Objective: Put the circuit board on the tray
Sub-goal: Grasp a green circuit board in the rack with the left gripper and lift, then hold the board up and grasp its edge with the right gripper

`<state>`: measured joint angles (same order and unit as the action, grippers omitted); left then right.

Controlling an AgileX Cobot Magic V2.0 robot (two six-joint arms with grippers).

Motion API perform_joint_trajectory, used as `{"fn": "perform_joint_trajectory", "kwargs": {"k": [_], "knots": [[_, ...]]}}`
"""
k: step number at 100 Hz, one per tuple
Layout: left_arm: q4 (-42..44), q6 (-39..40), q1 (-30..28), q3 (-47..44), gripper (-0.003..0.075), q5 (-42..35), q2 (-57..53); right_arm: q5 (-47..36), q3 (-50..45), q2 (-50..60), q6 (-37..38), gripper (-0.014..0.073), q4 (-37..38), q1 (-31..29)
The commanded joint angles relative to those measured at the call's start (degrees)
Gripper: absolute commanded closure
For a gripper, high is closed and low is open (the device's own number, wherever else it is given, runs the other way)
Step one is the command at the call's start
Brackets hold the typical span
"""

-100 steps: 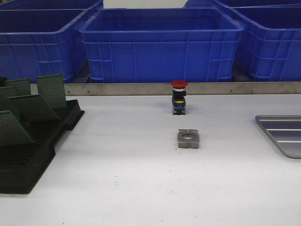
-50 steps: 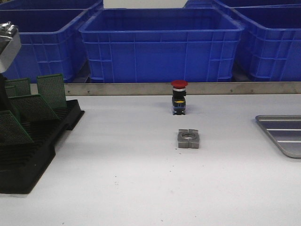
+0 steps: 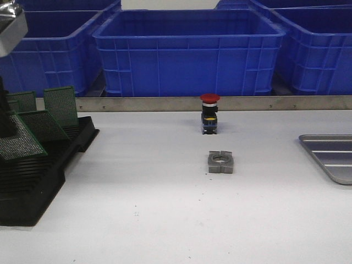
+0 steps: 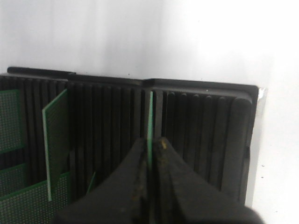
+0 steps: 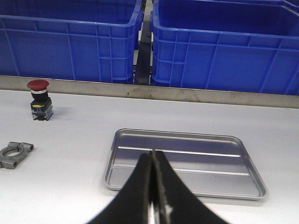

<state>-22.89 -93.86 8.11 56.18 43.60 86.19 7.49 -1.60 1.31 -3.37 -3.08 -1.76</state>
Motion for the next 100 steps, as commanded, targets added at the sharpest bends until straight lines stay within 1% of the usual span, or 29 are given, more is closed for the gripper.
{"fn": "perform_joint_trajectory", "kwargs": {"k": [1,11,24,37,48,73,86,91,100], "knots": [[-2.7,0.64,0.6,4.06,0.0737,3.49,-2.75,-4.25,-0.03,0.44,-0.51,0.0652,-0.01,-0.3],[-6.52,0.64,0.6,6.47,0.0737,8.34,-2.97,-4.25,-0.03,0.44,-0.51,0.0652,-0.01,-0.3],[-12.64,0.64,0.6,8.53,0.0737,16.42,-2.97,-4.25,-0.03,0.44,-0.51,0.0652,-0.01,-0.3],[-19.55,0.64,0.83,8.87,0.0737,20.84,-2.97,-4.25,-0.03,0.44,-0.51,0.0652,-0.01,-0.3],[-23.31,0.64,3.04,8.87,0.0737,20.95,-2.97,-4.32,-0.03,0.44,-0.51,0.0652,-0.01,-0.3],[-26.96,0.64,10.55,8.87,0.0737,18.62,-2.97,-5.97,-0.03,0.44,-0.51,0.0652,-0.01,-0.3],[-32.73,0.64,13.34,8.87,0.0737,15.8,-2.97,-7.08,0.28,0.42,-0.38,0.0652,-0.14,-0.27],[-34.53,0.64,14.29,8.87,0.0737,14.67,-2.97,-6.24,1.25,0.42,-0.03,0.0652,-0.28,-0.14],[-36.63,0.64,15.37,8.87,0.0737,13.17,-2.97,-2.09,4.33,-0.2,-0.03,0.0654,-0.4,-0.11]]}}
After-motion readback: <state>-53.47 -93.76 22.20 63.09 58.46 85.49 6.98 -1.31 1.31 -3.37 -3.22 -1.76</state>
